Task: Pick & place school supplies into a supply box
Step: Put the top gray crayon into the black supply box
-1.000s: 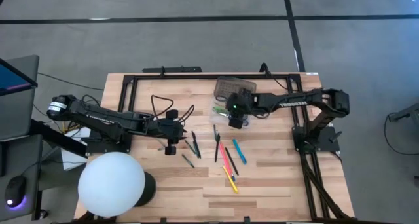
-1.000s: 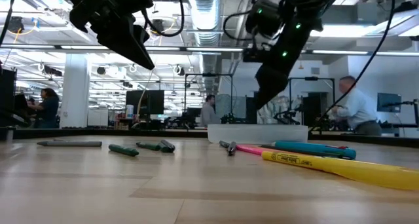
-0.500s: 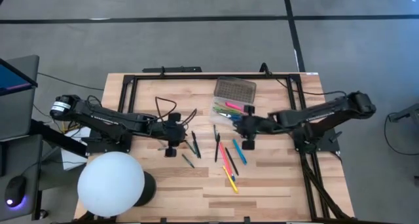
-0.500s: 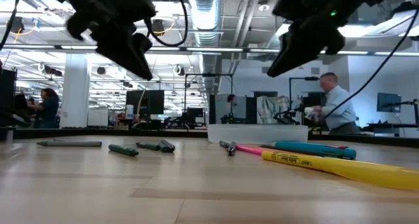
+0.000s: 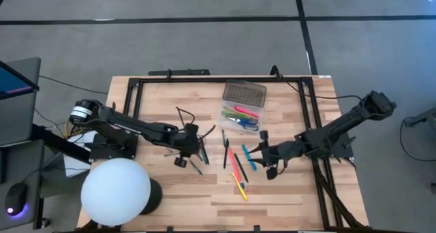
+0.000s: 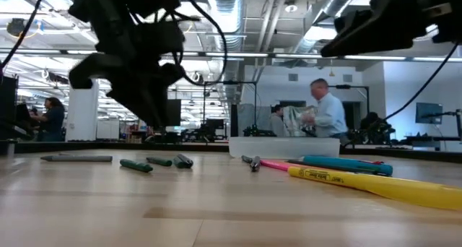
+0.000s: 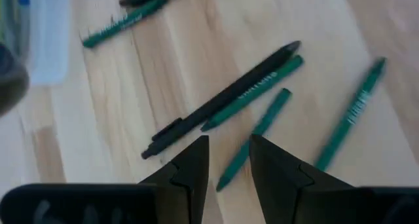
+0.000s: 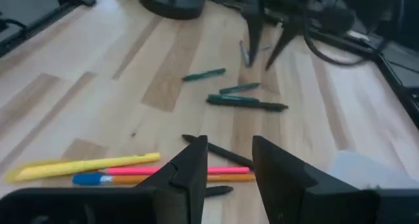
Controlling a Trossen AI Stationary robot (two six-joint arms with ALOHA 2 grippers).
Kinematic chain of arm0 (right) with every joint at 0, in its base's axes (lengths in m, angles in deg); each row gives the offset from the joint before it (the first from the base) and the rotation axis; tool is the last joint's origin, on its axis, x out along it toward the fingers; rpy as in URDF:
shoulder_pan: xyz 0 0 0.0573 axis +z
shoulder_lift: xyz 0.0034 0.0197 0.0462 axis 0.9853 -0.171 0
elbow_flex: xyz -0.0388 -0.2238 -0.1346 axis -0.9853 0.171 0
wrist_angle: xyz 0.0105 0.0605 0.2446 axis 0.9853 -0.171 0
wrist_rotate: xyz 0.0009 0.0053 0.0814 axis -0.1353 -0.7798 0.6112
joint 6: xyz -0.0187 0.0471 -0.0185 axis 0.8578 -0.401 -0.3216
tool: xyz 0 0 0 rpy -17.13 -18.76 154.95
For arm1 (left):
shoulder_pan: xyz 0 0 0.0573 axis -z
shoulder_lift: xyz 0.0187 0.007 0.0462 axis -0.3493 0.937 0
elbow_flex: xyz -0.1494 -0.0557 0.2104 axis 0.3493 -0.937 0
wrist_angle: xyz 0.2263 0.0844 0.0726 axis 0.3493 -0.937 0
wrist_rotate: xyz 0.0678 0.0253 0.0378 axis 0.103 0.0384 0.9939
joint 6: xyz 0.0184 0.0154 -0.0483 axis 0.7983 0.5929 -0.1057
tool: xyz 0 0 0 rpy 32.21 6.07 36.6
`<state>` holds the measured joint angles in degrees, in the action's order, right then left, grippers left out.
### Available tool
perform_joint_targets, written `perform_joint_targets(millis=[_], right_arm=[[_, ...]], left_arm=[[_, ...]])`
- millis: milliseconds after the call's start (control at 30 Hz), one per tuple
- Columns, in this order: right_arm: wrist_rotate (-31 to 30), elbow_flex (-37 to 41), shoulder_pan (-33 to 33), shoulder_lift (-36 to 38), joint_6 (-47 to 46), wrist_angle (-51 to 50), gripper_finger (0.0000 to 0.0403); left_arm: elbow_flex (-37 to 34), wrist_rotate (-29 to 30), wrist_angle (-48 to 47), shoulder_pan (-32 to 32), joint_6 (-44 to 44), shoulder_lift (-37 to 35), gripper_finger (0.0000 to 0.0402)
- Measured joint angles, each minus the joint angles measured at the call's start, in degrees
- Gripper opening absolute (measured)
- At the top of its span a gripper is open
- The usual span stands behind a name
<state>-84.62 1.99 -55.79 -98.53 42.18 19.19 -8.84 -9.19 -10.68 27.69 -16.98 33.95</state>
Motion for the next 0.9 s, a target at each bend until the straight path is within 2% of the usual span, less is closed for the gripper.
perform_joint_targets(millis=[200,400,633,900], right_arm=[[-2.77,0.05,3.03,1.02,-0.04,0.69,0.0111],[-3.80,0.05,4.17,1.17,-0.04,0.77,0.0111],[-4.09,0.05,4.13,1.17,-0.04,1.16,0.0111],[-4.08,0.05,4.13,1.17,-0.38,1.18,0.0111]], left_arm=[[2.87,2.98,-13.11,0.23,-12.01,0.31,0.0105],[2.97,1.06,-23.32,0.82,-23.41,0.22,0.0105],[-0.31,-0.80,-23.92,3.34,-27.50,0.23,0.0105],[-0.63,-0.32,-23.28,3.78,-29.69,0.33,0.0105]])
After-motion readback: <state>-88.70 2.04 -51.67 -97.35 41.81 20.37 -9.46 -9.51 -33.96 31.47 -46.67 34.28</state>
